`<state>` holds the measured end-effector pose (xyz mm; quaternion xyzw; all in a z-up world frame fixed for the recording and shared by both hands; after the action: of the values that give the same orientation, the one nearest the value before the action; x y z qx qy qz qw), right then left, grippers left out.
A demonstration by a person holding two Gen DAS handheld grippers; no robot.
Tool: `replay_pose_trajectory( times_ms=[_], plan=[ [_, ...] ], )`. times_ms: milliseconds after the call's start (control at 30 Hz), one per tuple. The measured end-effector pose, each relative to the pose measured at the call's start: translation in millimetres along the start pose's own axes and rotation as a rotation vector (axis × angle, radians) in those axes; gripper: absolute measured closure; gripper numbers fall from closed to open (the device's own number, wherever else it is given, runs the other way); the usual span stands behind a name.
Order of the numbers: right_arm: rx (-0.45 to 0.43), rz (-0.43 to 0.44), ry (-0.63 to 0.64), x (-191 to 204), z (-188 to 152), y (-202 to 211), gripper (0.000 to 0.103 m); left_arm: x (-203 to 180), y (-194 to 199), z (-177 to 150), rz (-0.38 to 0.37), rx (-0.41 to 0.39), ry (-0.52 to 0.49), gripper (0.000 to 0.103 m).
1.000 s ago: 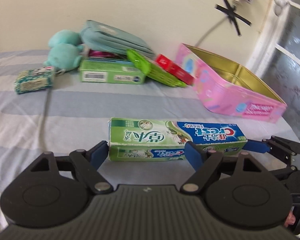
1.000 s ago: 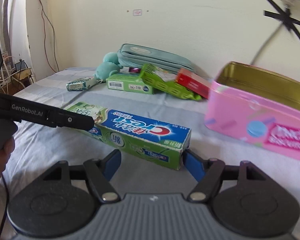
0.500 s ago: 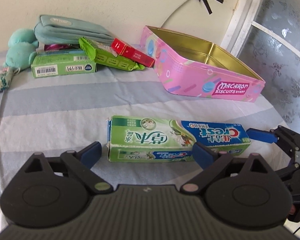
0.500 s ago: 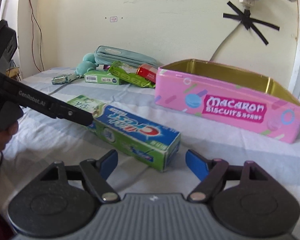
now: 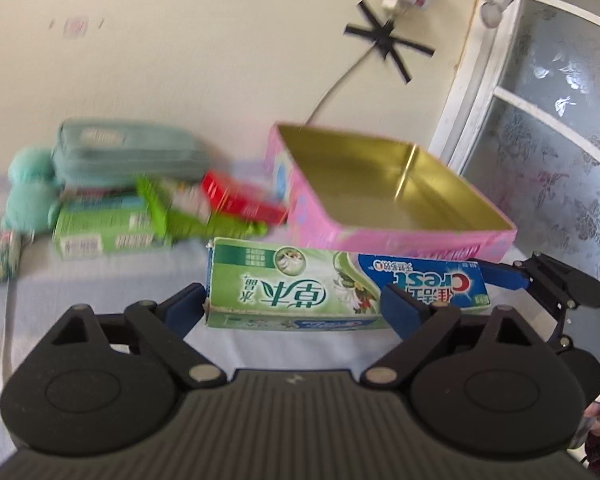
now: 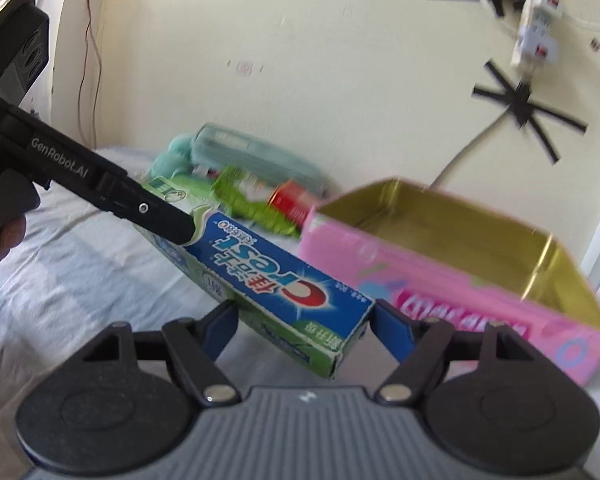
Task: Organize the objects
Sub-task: 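Carry the toothpaste box into the pink tin and open the left gripper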
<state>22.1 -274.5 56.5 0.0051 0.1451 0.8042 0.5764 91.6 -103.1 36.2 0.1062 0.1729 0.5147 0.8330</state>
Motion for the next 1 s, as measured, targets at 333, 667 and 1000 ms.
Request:
replay_pose_trajectory(
  times_ms=[333,667,1000],
  plan=[
    [-0.101,-0.185,0.017,-75.1,29.0,0.0,0.028,-59.0,-63.8,57.0,-0.057,-0.107,-0.085,0.008],
    [0.02,-0.221,-0.069,-136.6,-8.4,-44.2,0.024,-78.2,-135.9,41.3,-0.055,-0.044,-0.055,0.008],
    [-0.056,-0.302,-0.148,-149.1,-11.3,-31.1,0.012,-88.2,-128.1,21.0,-0.113,0.007,-0.083,0.007]
  ],
)
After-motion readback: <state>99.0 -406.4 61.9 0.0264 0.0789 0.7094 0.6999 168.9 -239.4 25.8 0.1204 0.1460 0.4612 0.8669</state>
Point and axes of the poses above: each gripper's, at about its wrist camera, not at the fingertips, and y roughly against the way its jaws point, x to its left, z to its top, the point moved 5 cm from there along -y, roughly the way its jaws point, and after that the axes turned 12 degrees about -x, right-handed, at the moved point
